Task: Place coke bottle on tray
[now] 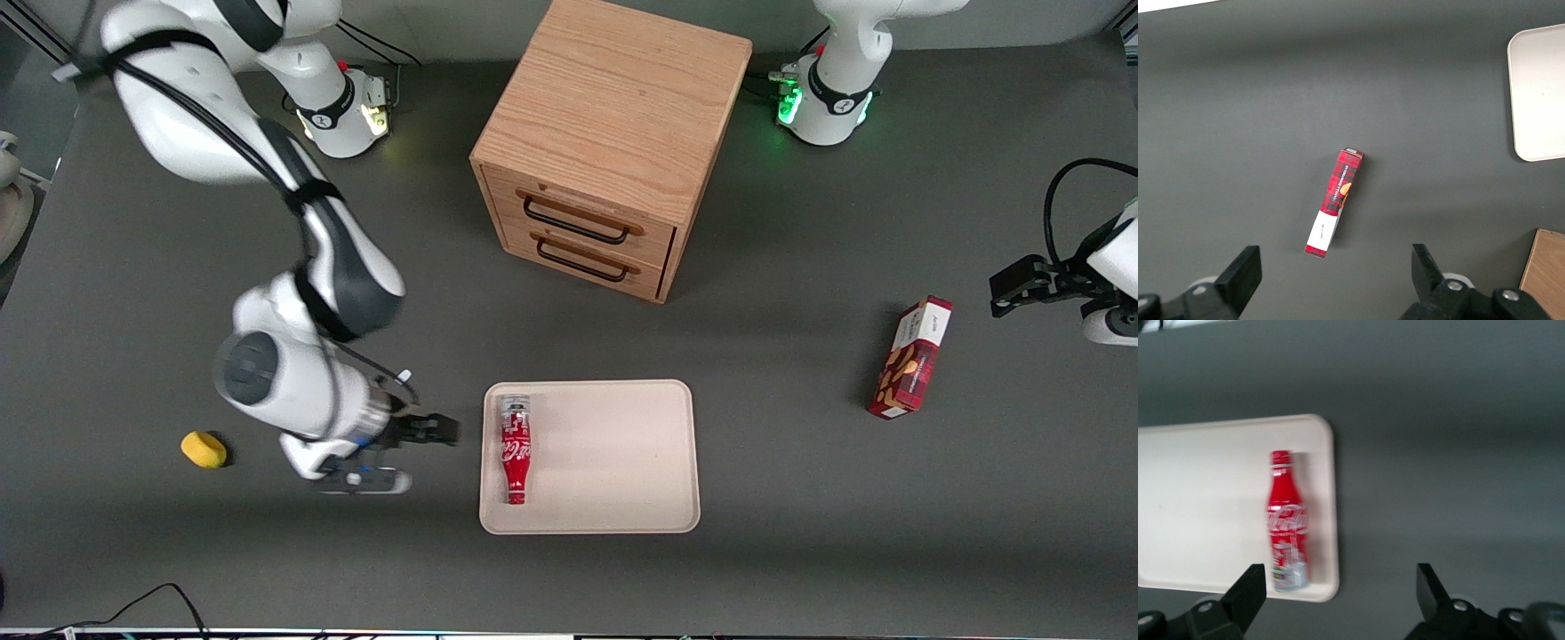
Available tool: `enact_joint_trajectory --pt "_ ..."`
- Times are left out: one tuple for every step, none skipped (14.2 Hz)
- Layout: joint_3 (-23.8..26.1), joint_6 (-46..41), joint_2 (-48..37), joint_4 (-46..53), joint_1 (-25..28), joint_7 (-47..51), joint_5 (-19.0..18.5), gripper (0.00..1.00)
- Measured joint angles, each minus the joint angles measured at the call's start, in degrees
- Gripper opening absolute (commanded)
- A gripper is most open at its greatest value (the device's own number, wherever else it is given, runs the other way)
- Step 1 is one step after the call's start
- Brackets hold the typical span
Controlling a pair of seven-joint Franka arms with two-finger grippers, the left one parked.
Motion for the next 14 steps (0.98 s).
enact_joint_trajectory --pt "-0.02 -0.52 -4.95 -4.11 -2.27 -0.40 0.00 1.00" --pt "-0.05 -1.23 -9.76 -8.10 -4.23 -0.57 0.00 1.00" --pt "-0.07 -2.95 -14.41 -11.75 -5.94 -0.73 0.00 1.00" --pt "-0.09 -5.23 -18.82 -14.87 -7.46 -1.37 0.00 1.00" --pt "-0.11 -7.81 -22.97 -17.38 -8.80 -2.45 0.02 1.00" --pt "-0.16 -10.39 -26.64 -19.19 -9.91 -3.64 0.04 1.00" --pt "-0.18 -12.94 -29.95 -20.50 -11.04 -5.27 0.07 1.00" --pt "-0.21 -15.11 -32.53 -21.28 -12.12 -7.45 0.10 1.00" --pt "-0.28 -16.75 -34.71 -21.78 -13.31 -9.71 0.22 1.00" --pt "-0.35 -18.08 -36.44 -22.09 -14.59 -11.61 0.67 1.00" --pt "-0.40 -19.33 -37.73 -22.24 -15.80 -13.23 1.32 1.00" --pt "-0.43 -20.18 -38.51 -22.24 -16.62 -14.36 1.71 1.00" --pt "-0.48 -20.89 -38.91 -22.24 -16.99 -15.01 1.85 1.00" --pt "-0.51 -21.29 -38.96 -22.27 -17.01 -15.24 1.89 1.00"
